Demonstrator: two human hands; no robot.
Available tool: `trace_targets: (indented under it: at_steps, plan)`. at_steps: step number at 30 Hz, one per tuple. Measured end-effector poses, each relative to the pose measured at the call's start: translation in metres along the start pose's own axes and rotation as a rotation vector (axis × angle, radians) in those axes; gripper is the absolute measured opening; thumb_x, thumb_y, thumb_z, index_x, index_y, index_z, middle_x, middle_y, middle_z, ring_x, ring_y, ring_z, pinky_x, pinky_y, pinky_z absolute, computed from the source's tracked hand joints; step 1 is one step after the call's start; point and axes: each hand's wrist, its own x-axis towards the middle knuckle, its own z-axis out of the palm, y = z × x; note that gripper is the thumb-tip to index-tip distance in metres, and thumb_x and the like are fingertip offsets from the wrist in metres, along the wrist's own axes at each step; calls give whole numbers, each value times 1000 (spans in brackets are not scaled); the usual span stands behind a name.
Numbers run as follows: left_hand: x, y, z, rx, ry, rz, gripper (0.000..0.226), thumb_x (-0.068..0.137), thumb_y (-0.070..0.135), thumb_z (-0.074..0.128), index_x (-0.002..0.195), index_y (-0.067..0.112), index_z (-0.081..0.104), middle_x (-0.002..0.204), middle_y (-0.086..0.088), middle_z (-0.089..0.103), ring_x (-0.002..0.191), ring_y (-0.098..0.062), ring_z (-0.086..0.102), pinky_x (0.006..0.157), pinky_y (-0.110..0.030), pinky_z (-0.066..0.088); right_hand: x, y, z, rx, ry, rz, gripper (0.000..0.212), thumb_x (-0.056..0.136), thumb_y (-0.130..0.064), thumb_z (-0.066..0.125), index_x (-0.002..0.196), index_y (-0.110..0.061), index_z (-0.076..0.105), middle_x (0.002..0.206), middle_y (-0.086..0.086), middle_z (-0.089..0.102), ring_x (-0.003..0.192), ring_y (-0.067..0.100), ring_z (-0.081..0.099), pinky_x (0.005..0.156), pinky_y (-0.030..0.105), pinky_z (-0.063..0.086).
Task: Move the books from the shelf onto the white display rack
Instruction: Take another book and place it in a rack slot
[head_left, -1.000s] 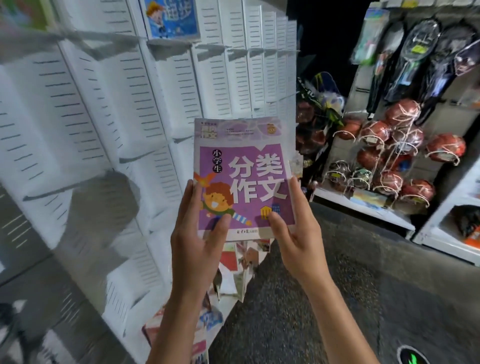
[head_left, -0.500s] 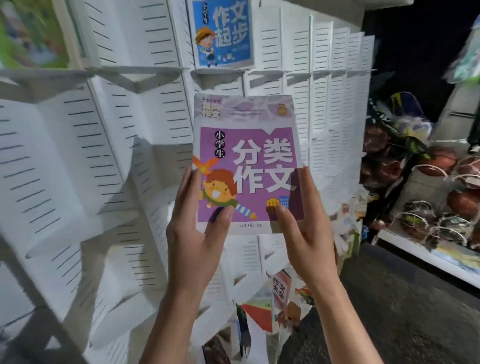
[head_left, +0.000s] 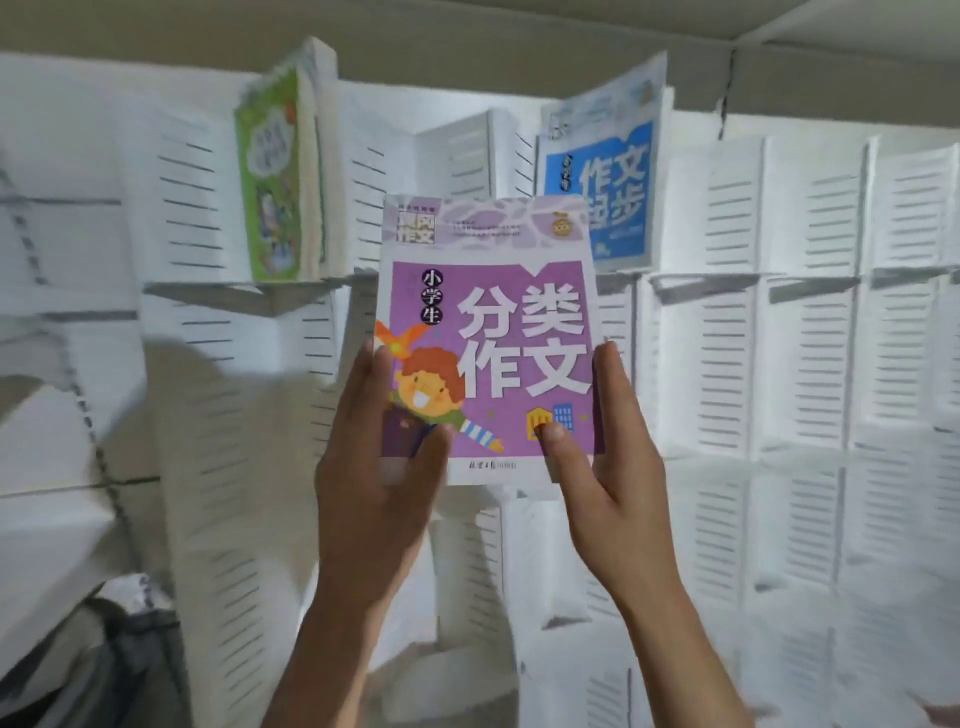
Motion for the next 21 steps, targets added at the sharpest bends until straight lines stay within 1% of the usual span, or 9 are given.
trace_targets:
  at_steps: [2,4,6,9,12,15,16,18,21]
  plan:
    - [9,-1,0,22,23,21,68,86,45,63,149,32,39,155,5,43,143,-12,40,113,-41,41,15,4,3,41,-26,-32,64,92,-32,58,142,-46,21,145,-44,28,141,-10,28,113,14,28]
    - [21,-3,1,35,30,18,71,86,45,63,152,32,38,155,6,42,143,-16,41,112,-49,41,31,8,7,82,-49,-49,65,92,-33,58,143,-47,20,148,-41,29,142,-7,27,115,19,28]
    - [36,-5,2,34,40,21,68,86,45,64,149,43,39,153,8,45,140,-18,44,112,-51,40,47,11,13,94,-61,-74,66,92,-33,58,145,-43,20,151,-33,30,142,-6,28,117,24,28]
    - [62,-8,7,36,41,49,57,84,49,64,137,56,43,148,9,50,135,-14,50,111,-32,41,74,15,23,94,-54,-93,70,93,-32,57,151,-36,18,154,-24,31,143,-3,30,118,34,31]
    - [92,-13,16,116,40,76,65,83,45,64,144,38,42,155,8,42,129,-7,53,98,-7,38,102,20,31,72,-28,-135,72,93,-32,57,154,-30,18,158,-18,29,145,0,28,118,41,32]
    - [128,-20,26,135,25,70,72,85,35,64,151,19,40,157,13,34,136,13,34,109,-8,30,134,20,38,61,2,-167,71,93,-34,56,153,-32,17,151,-32,24,144,-6,23,120,37,29]
    - [140,-23,30,124,8,113,70,89,33,63,152,16,38,156,15,32,139,13,29,114,-12,27,145,20,40,60,13,-180,70,94,-35,56,153,-31,18,151,-33,24,144,-6,24,120,38,29]
    - [161,-29,36,102,-34,145,65,96,39,60,153,19,35,155,20,27,141,14,24,116,-14,25,168,24,45,43,39,-220,70,96,-35,55,156,-27,21,157,-18,30,146,6,29,117,46,34]
    - [191,-39,43,113,-114,32,71,93,50,57,155,36,27,159,26,22,136,19,23,110,-15,27,199,32,52,-30,73,-239,72,96,-38,53,158,-23,18,159,-4,32,146,14,31,113,50,37]
